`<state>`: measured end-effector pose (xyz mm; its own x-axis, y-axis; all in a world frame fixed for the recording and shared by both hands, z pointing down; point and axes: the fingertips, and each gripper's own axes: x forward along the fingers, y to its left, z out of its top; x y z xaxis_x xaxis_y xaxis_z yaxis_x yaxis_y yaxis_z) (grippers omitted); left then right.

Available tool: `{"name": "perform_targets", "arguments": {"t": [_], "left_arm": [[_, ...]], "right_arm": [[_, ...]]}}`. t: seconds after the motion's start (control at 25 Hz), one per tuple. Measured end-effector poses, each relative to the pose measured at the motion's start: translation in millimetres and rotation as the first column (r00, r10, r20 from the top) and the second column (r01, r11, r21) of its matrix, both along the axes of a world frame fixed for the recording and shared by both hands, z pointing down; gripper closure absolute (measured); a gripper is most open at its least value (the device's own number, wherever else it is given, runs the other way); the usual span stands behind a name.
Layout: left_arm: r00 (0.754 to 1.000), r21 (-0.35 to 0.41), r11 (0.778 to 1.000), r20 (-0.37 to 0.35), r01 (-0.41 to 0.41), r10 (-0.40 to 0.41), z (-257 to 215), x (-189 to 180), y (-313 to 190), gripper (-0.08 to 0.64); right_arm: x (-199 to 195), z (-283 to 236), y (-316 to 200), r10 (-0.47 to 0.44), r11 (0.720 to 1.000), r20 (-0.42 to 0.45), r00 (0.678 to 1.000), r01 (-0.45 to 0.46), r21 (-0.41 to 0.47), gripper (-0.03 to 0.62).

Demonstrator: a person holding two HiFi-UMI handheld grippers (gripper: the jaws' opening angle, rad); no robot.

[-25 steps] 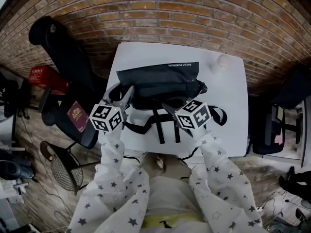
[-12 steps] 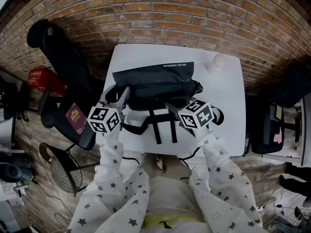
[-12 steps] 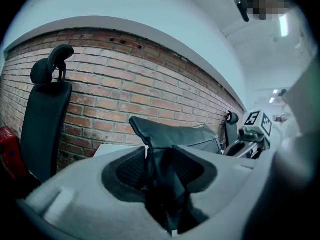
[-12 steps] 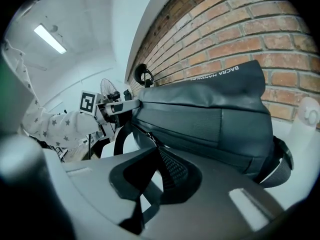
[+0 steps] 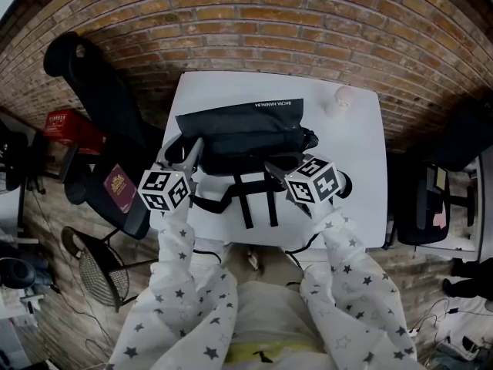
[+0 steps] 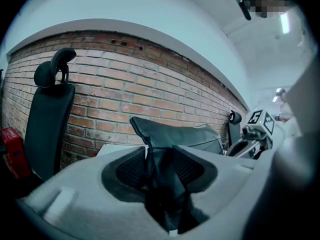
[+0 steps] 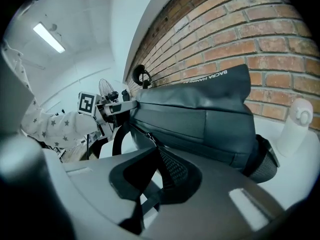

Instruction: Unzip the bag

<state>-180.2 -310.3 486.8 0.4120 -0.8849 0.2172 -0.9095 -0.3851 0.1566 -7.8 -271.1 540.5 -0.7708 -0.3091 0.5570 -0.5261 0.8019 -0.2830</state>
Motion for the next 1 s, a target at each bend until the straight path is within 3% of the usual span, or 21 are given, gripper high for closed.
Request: {"name": "perform_targets", "arguments": {"t": [1.0], "left_arm": [[0.999,0.009,0.999,0.001,0.04,-0.04,-0.8,-0.3,0.8,0.39]], "right_arm": [[31.9,-8.6,-6.0,0.044,0.999,-0.017,0.999,-0.044,0.02,0.577]]}}
